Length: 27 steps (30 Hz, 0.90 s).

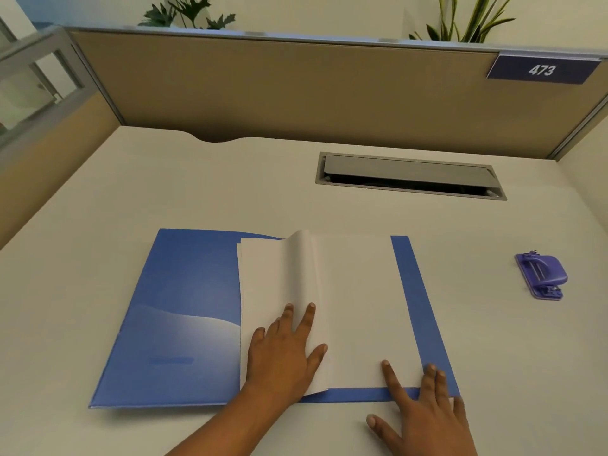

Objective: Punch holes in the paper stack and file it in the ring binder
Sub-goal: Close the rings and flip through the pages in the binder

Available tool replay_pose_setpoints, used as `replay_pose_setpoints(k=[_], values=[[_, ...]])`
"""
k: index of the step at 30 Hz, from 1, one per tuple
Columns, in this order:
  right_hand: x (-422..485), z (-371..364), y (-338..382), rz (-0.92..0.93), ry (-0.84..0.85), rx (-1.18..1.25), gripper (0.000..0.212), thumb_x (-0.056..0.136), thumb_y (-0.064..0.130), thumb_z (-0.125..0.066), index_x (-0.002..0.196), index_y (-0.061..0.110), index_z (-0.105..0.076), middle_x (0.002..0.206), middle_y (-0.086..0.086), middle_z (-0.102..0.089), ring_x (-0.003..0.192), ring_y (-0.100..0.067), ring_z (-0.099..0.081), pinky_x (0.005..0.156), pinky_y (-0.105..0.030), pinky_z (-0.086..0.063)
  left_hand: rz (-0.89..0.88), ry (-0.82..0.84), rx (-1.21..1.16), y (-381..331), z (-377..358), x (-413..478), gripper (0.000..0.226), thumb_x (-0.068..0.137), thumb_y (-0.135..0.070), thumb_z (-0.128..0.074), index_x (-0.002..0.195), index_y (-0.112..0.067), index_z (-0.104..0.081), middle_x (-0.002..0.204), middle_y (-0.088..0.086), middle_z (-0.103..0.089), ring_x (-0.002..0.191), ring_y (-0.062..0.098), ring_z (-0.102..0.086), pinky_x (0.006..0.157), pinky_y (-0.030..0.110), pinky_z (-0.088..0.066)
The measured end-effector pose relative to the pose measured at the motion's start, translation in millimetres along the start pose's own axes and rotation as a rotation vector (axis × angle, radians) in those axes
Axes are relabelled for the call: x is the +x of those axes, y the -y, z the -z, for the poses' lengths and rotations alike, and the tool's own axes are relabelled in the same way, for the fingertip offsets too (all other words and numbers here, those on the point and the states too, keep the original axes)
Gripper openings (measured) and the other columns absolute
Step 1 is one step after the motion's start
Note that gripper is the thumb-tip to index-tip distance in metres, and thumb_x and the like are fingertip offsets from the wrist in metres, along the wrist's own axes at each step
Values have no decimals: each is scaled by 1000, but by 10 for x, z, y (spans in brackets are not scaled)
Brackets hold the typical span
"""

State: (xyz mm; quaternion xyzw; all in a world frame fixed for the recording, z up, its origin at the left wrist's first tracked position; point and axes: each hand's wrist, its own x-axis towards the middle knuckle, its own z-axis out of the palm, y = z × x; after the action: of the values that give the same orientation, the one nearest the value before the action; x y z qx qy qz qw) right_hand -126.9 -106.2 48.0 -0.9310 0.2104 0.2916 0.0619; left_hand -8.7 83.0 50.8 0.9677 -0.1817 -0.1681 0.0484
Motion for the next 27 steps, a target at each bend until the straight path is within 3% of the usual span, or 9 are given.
replay_pose_setpoints(k=[2,4,5,8,14,17,19,21,27], values=[[-28,-41,3,5,-15,53,119,24,97,19,133,52,31,162,-26,6,151,-35,-1,117,-54,-15,-2,2,-6,3,-11,-3,71,93,-66,-19,150,-38,11,164,2,-3,146,23,-23,118,43,-22],[44,-182,-57,58,-153,31,116,50,103,-5,149,44,7,144,-37,-41,141,-45,-33,115,-56,-17,-3,5,-8,-1,-29,-6,71,93,-66,-19,150,-37,12,164,2,-2,147,23,-20,118,43,-21],[61,-254,-97,111,-204,93,113,58,100,-17,153,39,-4,130,-37,-56,142,-44,-31,118,-50,-8,-2,5,-7,-6,-37,-5,72,93,-66,-19,150,-37,13,164,2,-2,147,23,-20,119,43,-21],[167,-459,-167,179,-258,130,110,64,94,-28,155,35,-6,121,-29,-66,151,-21,13,118,-36,7,5,-2,-1,-24,-53,9,72,93,-66,-19,150,-36,13,164,2,-2,147,24,-20,118,43,-20],[182,-509,-155,252,-235,161,121,62,96,-28,156,24,-5,120,-24,-68,151,-20,12,117,-32,6,10,3,-15,-50,-65,7,73,94,-66,-20,150,-35,13,164,2,-1,148,25,-17,118,42,-19],[140,-344,-124,238,-163,77,123,60,100,-19,154,22,-11,132,-23,-61,149,-25,-19,116,-27,4,10,7,-18,-69,-59,10,74,93,-66,-21,150,-34,14,164,3,0,148,25,-17,118,42,-19],[121,-169,-103,230,-147,39,141,42,103,5,154,16,7,162,-15,-19,151,-23,-13,116,-24,7,18,27,-24,-79,-57,12,82,89,-71,-22,150,-33,16,164,4,3,149,27,-14,118,43,-18],[26,25,-105,171,26,83,145,29,97,19,153,21,16,165,-1,10,152,-16,7,120,-31,3,30,59,-27,-100,-68,9,97,80,-81,-26,149,-31,21,163,6,8,149,29,-9,119,44,-16],[-65,178,92,171,94,418,121,57,89,-25,156,26,5,165,7,-12,150,-15,-19,119,-29,-17,66,131,-41,-190,-85,-4,146,42,-100,-40,145,-25,32,160,15,21,149,36,0,119,50,-8]])
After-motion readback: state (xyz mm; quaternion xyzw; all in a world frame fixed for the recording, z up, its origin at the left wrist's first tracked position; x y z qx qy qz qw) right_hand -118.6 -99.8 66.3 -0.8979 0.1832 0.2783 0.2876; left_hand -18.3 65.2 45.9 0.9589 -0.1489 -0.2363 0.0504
